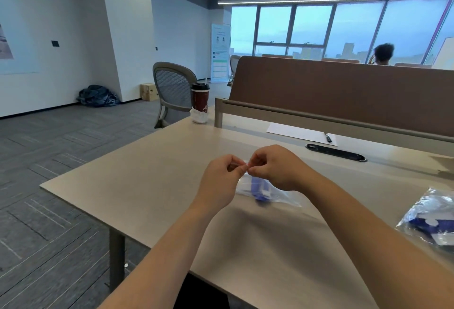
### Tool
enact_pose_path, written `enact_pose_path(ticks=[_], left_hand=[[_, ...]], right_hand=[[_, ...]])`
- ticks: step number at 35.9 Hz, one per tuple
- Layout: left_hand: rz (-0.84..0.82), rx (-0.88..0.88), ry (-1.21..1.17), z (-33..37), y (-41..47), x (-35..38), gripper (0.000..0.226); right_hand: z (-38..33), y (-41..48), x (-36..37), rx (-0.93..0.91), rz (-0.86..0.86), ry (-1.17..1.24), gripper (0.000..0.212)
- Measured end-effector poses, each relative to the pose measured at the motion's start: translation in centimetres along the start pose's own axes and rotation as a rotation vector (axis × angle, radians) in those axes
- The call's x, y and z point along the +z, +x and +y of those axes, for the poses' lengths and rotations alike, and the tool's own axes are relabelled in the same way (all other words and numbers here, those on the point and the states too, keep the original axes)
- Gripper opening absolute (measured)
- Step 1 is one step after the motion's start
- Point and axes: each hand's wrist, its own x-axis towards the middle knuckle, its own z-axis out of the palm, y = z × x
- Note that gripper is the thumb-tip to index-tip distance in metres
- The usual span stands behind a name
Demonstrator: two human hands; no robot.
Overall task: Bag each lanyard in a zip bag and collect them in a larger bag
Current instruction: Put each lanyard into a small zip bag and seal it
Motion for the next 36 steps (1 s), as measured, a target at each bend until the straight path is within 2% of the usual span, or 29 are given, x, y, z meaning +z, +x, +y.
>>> enact_pose_path(ticks=[9, 19, 23, 27, 31, 34, 36], left_hand=[[0.029, 0.022, 0.042, 0.0, -0.3, 0.1, 0.009], [0.093, 0.023, 0.083, 0.1, -0.2, 0.3, 0.009], [0.127, 0.003, 0.072, 0.0, 0.1, -0.1, 0.007], [0.094, -0.006, 0.062, -0.1, 0.0, -0.6, 0.012], [0.041, 0.024, 0.196, -0.2, 0.2, -0.8, 0.007], [-0.001, 0.107, 0.374, 0.6, 0.3, -0.8, 0.043], [-0.044, 0.234, 0.571, 1.5, 0.3, -0.5, 0.043]], right_hand=[[0.1, 0.2, 0.2, 0.021, 0.027, 0.032, 0.011], [0.3, 0.2, -0.1, 0.022, 0.040, 0.050, 0.008], [1.5, -0.3, -1.1, 0.050, 0.041, 0.006, 0.009], [2.9, -1.3, -1.6, 0.067, 0.018, -0.057, 0.011], [2.6, -1.4, -1.2, 0.041, 0.024, -0.183, 0.007], [2.2, -1.6, -1.1, 0.023, 0.049, -0.267, 0.009], [2.0, -1.7, -1.0, 0.005, 0.047, -0.294, 0.011]])
